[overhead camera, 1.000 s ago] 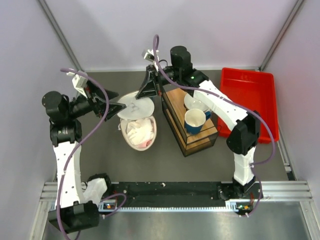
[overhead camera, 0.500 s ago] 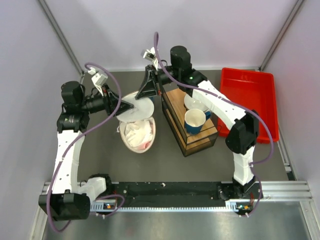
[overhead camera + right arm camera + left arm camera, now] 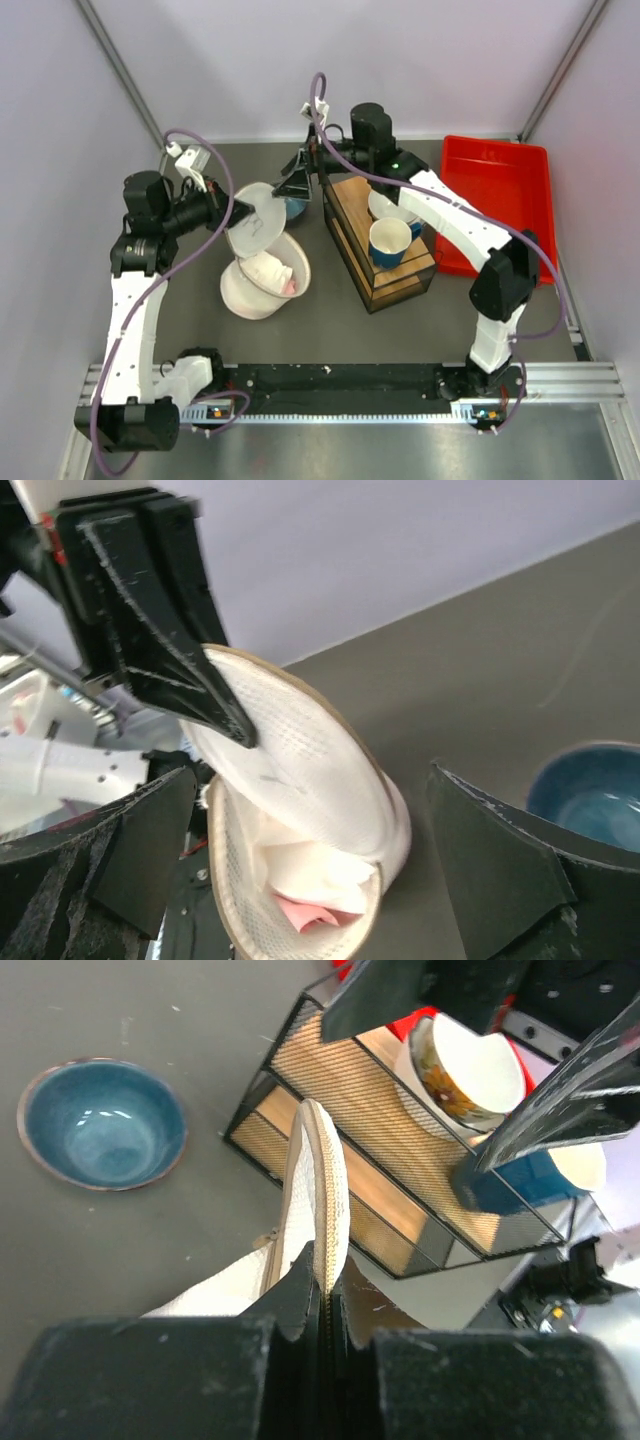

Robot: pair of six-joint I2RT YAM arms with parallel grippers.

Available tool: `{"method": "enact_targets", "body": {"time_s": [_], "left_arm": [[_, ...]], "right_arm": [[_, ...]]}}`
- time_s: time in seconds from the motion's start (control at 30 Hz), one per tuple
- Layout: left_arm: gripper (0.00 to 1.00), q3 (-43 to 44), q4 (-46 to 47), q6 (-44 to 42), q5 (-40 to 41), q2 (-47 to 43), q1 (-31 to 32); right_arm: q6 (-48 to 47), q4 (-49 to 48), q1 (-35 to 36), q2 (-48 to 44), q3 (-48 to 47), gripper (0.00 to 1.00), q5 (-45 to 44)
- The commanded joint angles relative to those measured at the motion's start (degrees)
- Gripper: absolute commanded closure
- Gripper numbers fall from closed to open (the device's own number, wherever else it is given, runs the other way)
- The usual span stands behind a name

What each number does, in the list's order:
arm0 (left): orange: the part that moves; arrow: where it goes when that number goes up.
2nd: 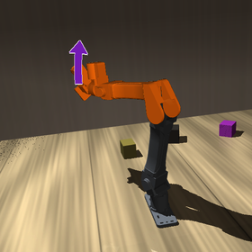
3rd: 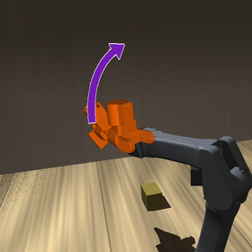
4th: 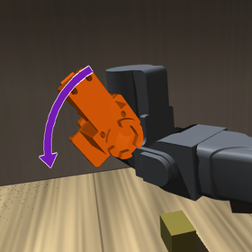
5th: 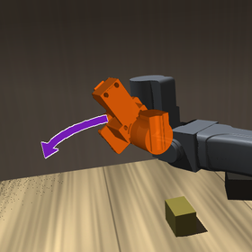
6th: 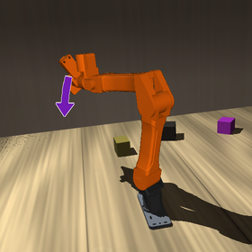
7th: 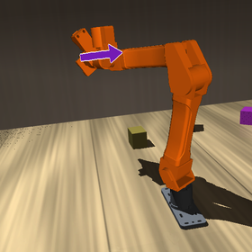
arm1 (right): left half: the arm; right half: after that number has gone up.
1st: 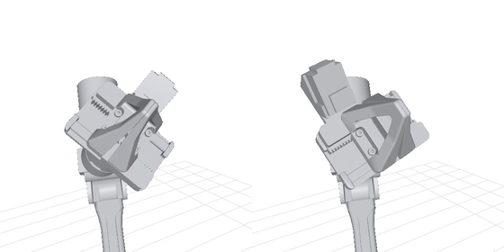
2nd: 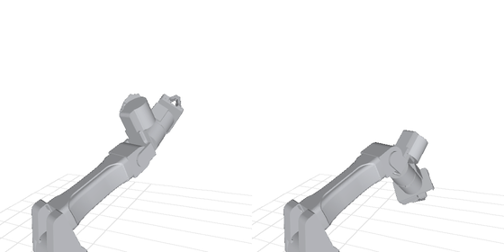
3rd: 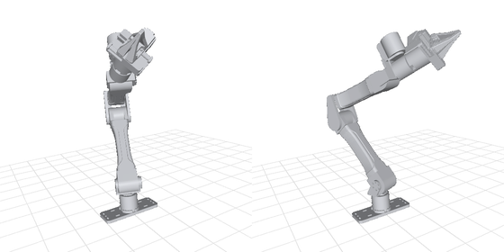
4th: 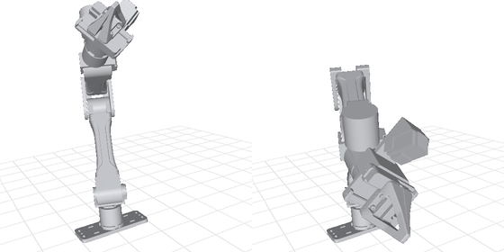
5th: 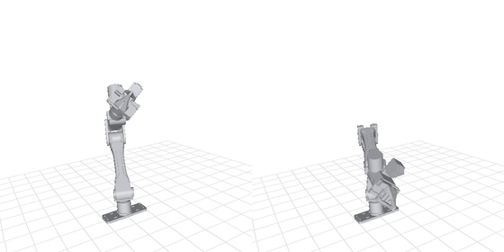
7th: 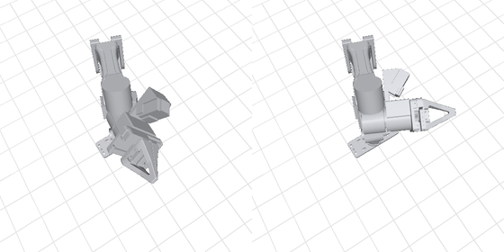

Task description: Unzip the laundry bag and remove the bra

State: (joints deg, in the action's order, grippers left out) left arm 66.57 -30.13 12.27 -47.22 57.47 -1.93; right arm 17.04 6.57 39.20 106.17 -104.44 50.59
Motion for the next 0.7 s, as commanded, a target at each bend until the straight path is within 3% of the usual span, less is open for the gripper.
{"method": "enact_targets", "body": {"time_s": [0.0, 0.13, 0.23, 0.3, 0.4, 0.43, 0.47, 0.53, 0.67], "left_arm": [[1.00, -2.6, 0.5, 2.2, 8.0, -5.3, 0.2], [1.00, -6.9, 1.3, 2.2, 10.5, -8.0, 0.0], [1.00, -9.5, 2.5, 2.6, 11.7, -8.6, -0.2], [1.00, -10.2, 2.4, 2.9, 12.6, -8.6, -0.3], [1.00, -10.6, 2.5, 3.5, 13.5, -8.7, -0.3], [1.00, -10.6, 2.6, 4.3, 14.0, -8.8, -0.4], [1.00, -10.7, 2.8, 4.5, 14.1, -8.4, -0.4], [1.00, -10.3, 0.3, 5.6, 14.6, -6.6, -0.7], [1.00, -11.4, -2.1, 8.2, 15.9, -5.9, -1.3]], "right_arm": [[-3.7, 1.7, -0.1, -8.0, 3.9, 0.01, -14.1], [-9.2, 3.4, 3.1, -12.4, 10.7, 0.01, -28.3], [-11.2, 4.1, 6.0, -14.1, 13.8, 0.03, -31.2], [-11.6, 4.1, 7.6, -14.8, 15.9, 0.11, -31.7], [-11.2, 3.5, 10.5, -15.1, 18.6, 0.39, -32.2], [-11.1, 3.3, 11.2, -15.0, 19.2, 0.59, -32.0], [-10.8, 2.8, 12.5, -14.9, 20.3, 0.69, -32.1], [-11.4, 2.7, 13.8, -14.1, 21.3, 0.77, -33.4], [-12.6, 2.9, 15.8, -12.8, 22.7, 0.75, -35.4]]}}
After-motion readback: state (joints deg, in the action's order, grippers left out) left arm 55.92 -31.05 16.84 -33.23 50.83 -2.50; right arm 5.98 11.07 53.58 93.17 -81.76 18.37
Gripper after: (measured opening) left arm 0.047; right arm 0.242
